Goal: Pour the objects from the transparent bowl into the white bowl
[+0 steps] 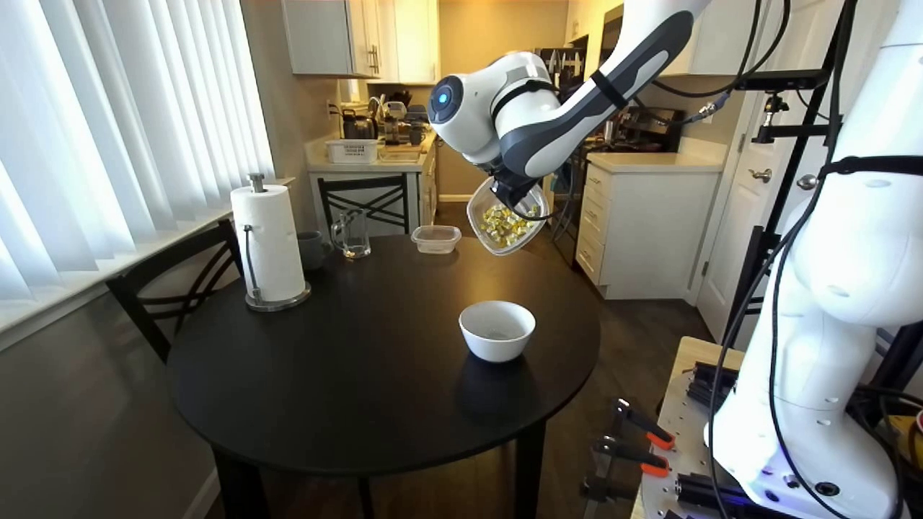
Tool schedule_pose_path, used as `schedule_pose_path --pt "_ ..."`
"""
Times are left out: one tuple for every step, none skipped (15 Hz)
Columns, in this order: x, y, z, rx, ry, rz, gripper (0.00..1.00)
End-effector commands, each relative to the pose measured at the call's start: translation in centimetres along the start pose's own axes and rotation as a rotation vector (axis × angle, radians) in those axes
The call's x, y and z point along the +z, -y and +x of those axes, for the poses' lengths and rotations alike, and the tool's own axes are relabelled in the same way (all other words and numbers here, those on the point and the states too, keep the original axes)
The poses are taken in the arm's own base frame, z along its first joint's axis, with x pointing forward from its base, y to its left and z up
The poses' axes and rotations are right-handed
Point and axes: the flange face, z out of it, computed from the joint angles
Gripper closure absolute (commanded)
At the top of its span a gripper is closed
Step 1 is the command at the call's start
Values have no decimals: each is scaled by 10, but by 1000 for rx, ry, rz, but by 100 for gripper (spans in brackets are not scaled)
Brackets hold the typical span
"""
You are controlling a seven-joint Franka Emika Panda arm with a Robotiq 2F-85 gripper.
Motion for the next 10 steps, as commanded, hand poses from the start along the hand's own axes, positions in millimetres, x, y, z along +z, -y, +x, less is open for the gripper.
schedule_pose_path --pt "-9 -6 -14 -31 -41 -60 97" --pt "-9 -4 -15 -37 -45 -70 97" --pt "-9 -1 -16 -42 -52 -84 97" --pt "-8 2 -17 -48 -58 -98 97" --pt "-8 5 -19 -57 -68 -115 97" --pt "-8 8 -20 -67 -77 -130 97" --pt "-8 12 -21 -77 -86 -144 97" --pt "-8 16 -23 -87 -93 -157 97" --pt "-8 19 -24 -99 -98 -169 97" --pt "-9 23 -26 -110 -102 -174 97"
